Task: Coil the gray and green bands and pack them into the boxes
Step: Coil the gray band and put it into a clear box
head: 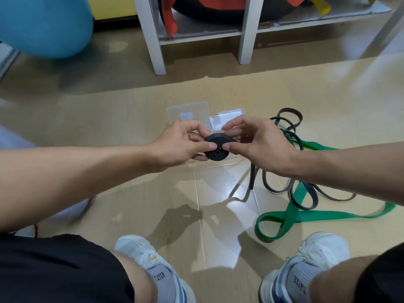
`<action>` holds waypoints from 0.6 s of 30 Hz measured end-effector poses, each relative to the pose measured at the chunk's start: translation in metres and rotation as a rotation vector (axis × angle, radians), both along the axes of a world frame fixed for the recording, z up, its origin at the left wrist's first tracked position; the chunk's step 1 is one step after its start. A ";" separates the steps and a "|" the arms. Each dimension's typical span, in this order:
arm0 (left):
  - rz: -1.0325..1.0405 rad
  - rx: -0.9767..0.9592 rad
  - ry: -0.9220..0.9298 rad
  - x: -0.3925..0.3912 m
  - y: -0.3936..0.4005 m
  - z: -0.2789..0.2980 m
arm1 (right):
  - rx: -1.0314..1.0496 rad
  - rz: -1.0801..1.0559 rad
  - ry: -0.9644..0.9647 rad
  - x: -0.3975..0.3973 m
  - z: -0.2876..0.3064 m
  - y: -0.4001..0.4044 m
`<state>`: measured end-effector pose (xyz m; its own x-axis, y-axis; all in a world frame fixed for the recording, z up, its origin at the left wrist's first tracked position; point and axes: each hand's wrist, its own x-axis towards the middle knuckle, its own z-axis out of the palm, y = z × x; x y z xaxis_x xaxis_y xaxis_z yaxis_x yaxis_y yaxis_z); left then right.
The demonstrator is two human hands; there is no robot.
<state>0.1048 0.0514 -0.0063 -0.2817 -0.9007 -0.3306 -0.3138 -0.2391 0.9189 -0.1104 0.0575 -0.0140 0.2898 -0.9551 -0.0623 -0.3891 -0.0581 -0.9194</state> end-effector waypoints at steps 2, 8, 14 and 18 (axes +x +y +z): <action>0.016 0.043 0.077 0.002 0.000 0.000 | 0.013 -0.014 -0.002 -0.002 -0.001 -0.001; -0.029 -0.001 -0.034 -0.001 0.002 -0.001 | -0.038 0.048 0.098 -0.001 -0.003 0.000; -0.059 -0.122 -0.195 -0.007 0.003 0.001 | -0.042 0.060 0.095 0.000 -0.005 0.003; 0.081 -0.013 0.007 -0.003 0.001 -0.004 | -0.009 0.017 0.055 -0.005 -0.003 -0.004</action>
<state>0.1013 0.0529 -0.0100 -0.2105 -0.9248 -0.3169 -0.2874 -0.2513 0.9243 -0.1152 0.0535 -0.0173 0.3023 -0.9507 -0.0697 -0.4381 -0.0736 -0.8959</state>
